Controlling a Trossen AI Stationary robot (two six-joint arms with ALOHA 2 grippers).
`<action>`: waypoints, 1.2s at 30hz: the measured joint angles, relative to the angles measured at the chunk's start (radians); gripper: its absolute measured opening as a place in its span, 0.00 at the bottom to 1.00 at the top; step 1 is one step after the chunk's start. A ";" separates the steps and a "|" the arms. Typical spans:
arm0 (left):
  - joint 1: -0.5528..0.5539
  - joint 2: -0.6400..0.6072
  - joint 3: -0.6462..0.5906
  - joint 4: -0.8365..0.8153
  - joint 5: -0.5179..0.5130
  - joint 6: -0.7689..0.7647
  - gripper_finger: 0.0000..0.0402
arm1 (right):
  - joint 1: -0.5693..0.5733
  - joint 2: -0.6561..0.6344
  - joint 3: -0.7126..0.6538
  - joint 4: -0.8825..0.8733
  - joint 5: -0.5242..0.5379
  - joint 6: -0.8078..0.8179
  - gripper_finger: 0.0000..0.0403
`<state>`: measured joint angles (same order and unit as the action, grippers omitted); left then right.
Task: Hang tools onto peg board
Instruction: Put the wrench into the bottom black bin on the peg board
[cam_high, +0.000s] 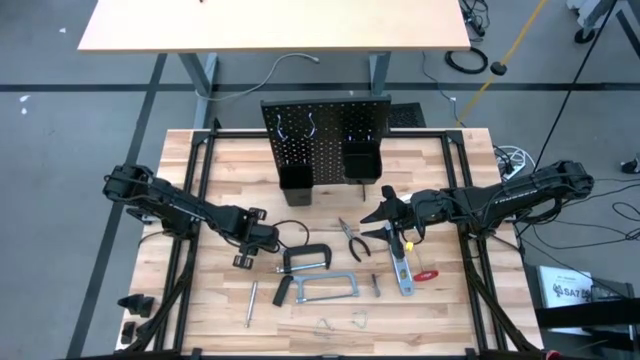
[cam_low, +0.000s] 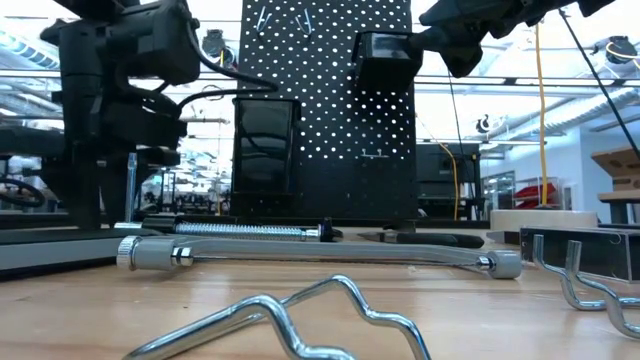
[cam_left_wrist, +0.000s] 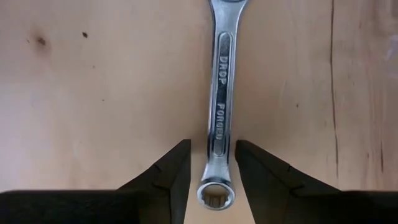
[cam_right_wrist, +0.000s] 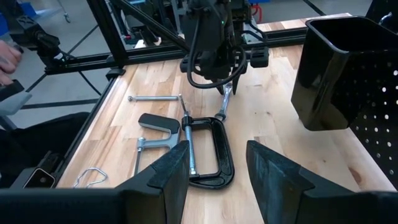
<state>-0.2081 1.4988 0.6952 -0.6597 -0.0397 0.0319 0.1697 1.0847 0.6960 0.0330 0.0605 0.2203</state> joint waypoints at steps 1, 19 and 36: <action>0.000 0.007 -0.001 0.001 0.004 0.000 0.34 | 0.000 0.000 0.000 0.000 0.000 0.001 0.38; -0.001 0.011 0.014 -0.015 0.009 -0.027 0.05 | 0.000 0.000 0.000 0.000 0.022 -0.001 0.38; 0.000 0.003 0.118 -0.189 -0.025 -0.027 0.05 | 0.000 0.000 0.000 -0.001 0.023 -0.001 0.38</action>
<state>-0.2077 1.5017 0.8129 -0.8485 -0.0642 0.0044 0.1698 1.0847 0.6960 0.0319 0.0834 0.2192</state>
